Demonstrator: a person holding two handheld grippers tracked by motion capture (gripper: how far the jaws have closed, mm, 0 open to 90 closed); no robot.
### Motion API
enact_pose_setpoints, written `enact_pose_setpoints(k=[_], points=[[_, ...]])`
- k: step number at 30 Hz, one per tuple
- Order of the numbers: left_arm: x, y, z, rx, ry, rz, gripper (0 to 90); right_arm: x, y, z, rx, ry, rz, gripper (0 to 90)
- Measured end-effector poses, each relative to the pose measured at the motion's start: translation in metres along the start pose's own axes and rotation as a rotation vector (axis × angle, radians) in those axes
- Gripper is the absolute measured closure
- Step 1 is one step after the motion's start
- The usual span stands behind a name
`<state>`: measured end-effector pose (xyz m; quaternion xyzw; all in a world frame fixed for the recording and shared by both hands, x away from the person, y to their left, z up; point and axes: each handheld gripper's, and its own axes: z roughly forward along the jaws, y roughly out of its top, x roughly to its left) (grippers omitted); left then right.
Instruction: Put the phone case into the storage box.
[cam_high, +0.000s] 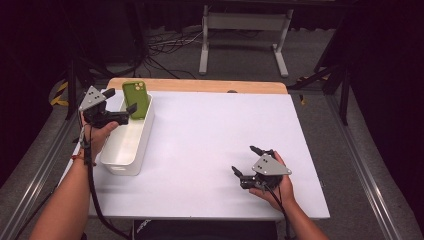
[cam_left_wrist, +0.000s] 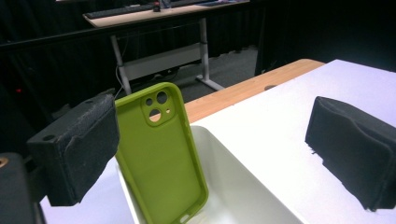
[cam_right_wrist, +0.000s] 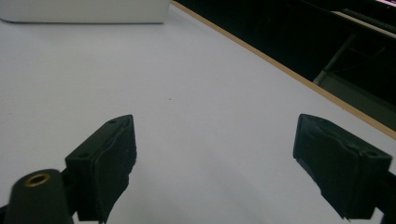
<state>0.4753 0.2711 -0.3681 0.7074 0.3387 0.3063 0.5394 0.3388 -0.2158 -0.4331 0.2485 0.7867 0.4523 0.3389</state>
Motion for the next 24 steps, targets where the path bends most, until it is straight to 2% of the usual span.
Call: enact_pose_setpoints(k=[5,10,18,24], points=[[-0.004,0.0,-0.002,-0.012,-0.007,0.002,3.7,0.0,0.001,-0.001,-0.003,-0.002,-0.001,14.3],[-0.004,0.001,-0.002,0.007,0.002,0.005,3.8,0.001,0.001,-0.001,-0.002,-0.001,0.002,14.3],[-0.006,0.003,-0.008,-0.012,0.003,-0.004,4.0,0.001,0.002,-0.001,-0.001,-0.001,-0.002,14.3],[-0.009,0.005,-0.012,-0.016,0.0,0.004,3.9,0.001,0.003,-0.001,-0.002,-0.002,-0.002,14.3]])
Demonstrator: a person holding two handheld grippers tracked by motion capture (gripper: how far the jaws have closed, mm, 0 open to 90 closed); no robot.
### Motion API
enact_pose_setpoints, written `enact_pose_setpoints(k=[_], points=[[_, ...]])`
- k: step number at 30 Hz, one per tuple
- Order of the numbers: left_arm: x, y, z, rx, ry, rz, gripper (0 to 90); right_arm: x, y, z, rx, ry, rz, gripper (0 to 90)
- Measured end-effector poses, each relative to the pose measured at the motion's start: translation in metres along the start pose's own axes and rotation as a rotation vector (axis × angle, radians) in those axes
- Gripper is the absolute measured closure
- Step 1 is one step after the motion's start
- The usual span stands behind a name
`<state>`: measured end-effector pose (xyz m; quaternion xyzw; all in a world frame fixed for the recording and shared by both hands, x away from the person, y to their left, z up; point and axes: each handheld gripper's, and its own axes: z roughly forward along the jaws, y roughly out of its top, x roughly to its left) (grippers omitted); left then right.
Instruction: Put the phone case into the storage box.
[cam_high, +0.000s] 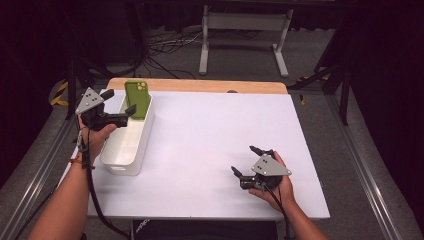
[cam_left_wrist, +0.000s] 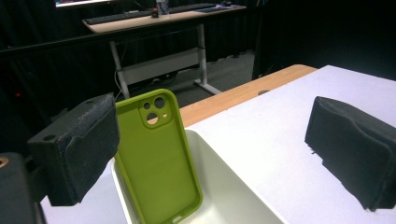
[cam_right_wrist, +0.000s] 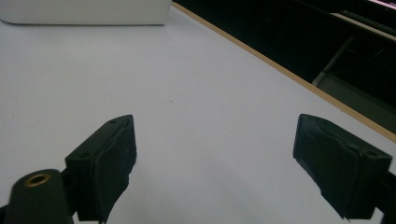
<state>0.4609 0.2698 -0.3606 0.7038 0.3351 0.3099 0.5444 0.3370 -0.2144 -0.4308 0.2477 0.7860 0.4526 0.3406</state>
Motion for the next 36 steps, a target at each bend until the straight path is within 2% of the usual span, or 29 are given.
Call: enact_pose_setpoints(k=[7,15,27,31,36], points=[[-0.006,0.0,-0.004,-0.024,0.006,0.003,3.9,0.0,0.0,0.0,0.003,0.003,0.001,14.3],[-0.015,-0.001,-0.008,-0.039,-0.008,0.001,4.2,0.0,0.0,-0.001,0.007,0.005,-0.003,14.3],[-0.025,0.001,-0.017,-0.041,-0.015,0.018,4.7,0.0,0.0,-0.004,-0.001,0.004,-0.012,14.3],[-0.029,0.001,-0.02,-0.056,-0.03,0.015,4.6,-0.001,0.0,-0.005,-0.005,0.002,-0.019,14.3],[-0.037,0.003,-0.023,-0.051,-0.053,0.029,4.6,-0.002,0.001,-0.007,-0.008,-0.001,-0.019,14.3]])
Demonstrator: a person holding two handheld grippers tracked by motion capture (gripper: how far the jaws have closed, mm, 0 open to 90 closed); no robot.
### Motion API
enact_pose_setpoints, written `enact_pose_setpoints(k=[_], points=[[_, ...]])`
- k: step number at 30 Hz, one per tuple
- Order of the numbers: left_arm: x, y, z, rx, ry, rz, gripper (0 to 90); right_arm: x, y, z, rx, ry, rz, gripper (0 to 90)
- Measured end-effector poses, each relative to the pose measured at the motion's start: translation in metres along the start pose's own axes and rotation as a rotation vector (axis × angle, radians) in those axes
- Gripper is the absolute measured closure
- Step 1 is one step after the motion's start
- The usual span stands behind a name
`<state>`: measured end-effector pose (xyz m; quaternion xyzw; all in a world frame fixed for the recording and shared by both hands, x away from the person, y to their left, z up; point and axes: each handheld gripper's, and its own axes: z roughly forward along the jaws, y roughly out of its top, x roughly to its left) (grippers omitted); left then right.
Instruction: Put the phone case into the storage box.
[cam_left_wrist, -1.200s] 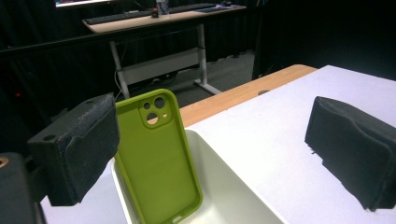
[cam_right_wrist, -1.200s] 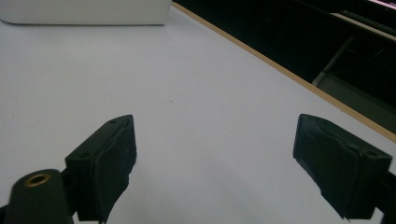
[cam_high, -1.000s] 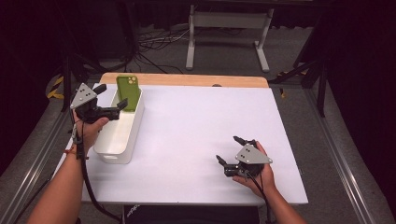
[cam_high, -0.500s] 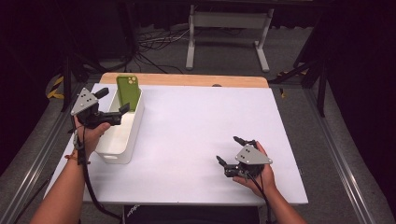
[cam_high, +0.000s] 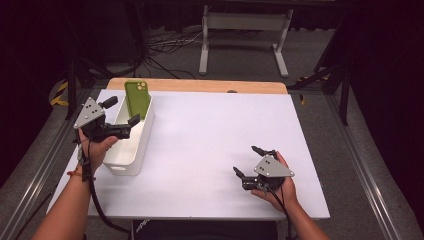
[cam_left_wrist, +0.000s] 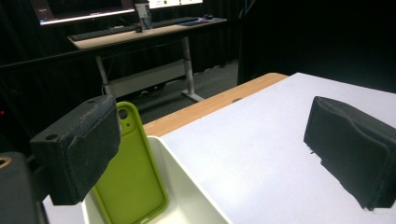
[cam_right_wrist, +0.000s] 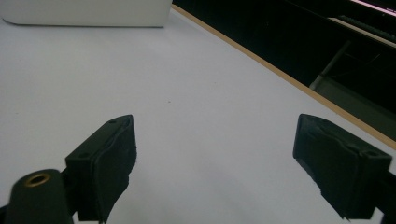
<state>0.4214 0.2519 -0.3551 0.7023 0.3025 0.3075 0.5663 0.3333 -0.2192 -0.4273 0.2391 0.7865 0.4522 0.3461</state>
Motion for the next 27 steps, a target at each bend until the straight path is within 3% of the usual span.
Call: enact_pose_setpoints(k=[27], points=[[-0.047,0.006,0.0,-0.009,-0.105,0.058,4.7,-0.003,0.003,-0.006,-0.019,-0.012,0.002,14.3]])
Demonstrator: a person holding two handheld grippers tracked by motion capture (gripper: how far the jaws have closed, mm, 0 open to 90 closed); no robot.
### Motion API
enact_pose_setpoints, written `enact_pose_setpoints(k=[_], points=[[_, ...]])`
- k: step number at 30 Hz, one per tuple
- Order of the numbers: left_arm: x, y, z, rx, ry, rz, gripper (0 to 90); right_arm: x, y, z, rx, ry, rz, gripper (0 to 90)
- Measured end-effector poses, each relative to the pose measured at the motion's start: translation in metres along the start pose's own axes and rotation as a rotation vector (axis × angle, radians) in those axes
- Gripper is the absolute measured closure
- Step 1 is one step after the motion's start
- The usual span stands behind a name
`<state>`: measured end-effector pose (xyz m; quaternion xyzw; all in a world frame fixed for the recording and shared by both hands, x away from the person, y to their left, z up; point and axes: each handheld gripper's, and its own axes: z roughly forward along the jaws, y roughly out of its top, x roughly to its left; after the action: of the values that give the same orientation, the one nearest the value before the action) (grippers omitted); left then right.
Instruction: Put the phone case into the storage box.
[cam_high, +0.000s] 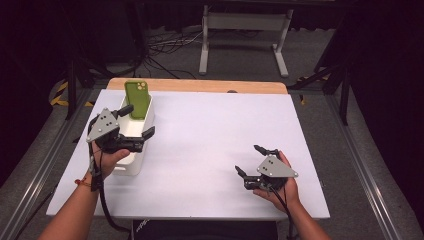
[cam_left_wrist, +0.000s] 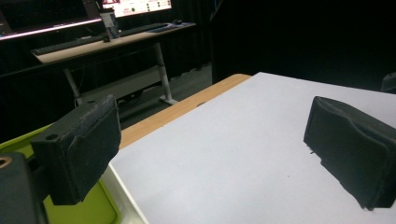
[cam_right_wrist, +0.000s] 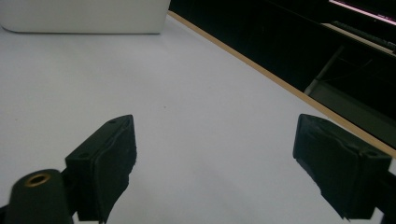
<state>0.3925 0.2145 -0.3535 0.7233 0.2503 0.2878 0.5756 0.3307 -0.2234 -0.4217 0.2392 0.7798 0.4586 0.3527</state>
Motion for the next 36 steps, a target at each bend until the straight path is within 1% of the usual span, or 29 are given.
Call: enact_pose_setpoints(k=[5,7,9,12,13,15,16,19,21,23,24,25,26,28,29,31,33,36], points=[[-0.007,-0.001,0.001,-0.009,-0.021,0.003,4.6,0.0,0.001,-0.001,-0.004,0.001,0.003,14.3],[-0.009,-0.001,0.001,-0.003,-0.028,0.01,4.6,0.0,0.001,-0.002,-0.006,0.0,0.005,14.3],[-0.01,-0.002,0.002,-0.008,-0.032,0.004,4.8,-0.001,0.001,-0.002,-0.004,0.001,0.012,14.3],[-0.013,-0.002,0.001,-0.003,-0.04,0.012,4.8,-0.001,0.002,-0.003,-0.012,0.0,0.016,14.3],[-0.015,-0.003,0.002,-0.011,-0.04,0.011,4.8,-0.001,0.002,-0.003,-0.012,0.001,0.016,14.3],[-0.017,-0.003,0.001,-0.012,-0.047,0.015,4.9,-0.001,0.002,-0.003,-0.011,0.004,0.014,14.3],[-0.018,-0.003,0.0,-0.005,-0.051,0.02,4.9,-0.001,0.003,-0.003,-0.012,0.006,0.012,14.3],[-0.022,-0.005,-0.001,-0.006,-0.059,0.033,4.9,0.0,0.003,-0.004,-0.015,0.007,0.011,14.3],[-0.025,-0.006,-0.001,-0.012,-0.064,0.033,4.9,-0.001,0.004,-0.005,-0.019,0.005,0.013,14.3],[-0.026,-0.006,-0.001,-0.006,-0.07,0.035,4.9,-0.001,0.004,-0.006,-0.021,0.005,0.015,14.3],[-0.029,-0.006,-0.002,-0.012,-0.077,0.03,5.0,-0.001,0.004,-0.007,-0.023,0.005,0.015,14.3],[-0.03,-0.007,-0.001,-0.016,-0.082,0.034,5.0,-0.001,0.004,-0.007,-0.025,0.005,0.014,14.3],[-0.032,-0.007,-0.002,-0.005,-0.09,0.038,5.0,-0.001,0.005,-0.008,-0.025,0.005,0.014,14.3],[-0.037,-0.008,-0.002,-0.004,-0.099,0.047,5.0,-0.001,0.005,-0.009,-0.029,0.002,0.016,14.3],[-0.039,-0.008,-0.003,-0.006,-0.1,0.054,5.0,-0.001,0.006,-0.009,-0.033,0.002,0.016,14.3],[-0.041,-0.009,-0.003,-0.007,-0.102,0.049,5.0,-0.001,0.006,-0.01,-0.032,0.003,0.016,14.3],[-0.044,-0.01,-0.003,-0.007,-0.114,0.057,5.0,-0.001,0.006,-0.011,-0.036,0.004,0.018,14.3],[-0.049,-0.013,-0.004,-0.011,-0.109,0.062,5.2,0.0,0.006,-0.011,-0.036,0.004,0.017,14.3]])
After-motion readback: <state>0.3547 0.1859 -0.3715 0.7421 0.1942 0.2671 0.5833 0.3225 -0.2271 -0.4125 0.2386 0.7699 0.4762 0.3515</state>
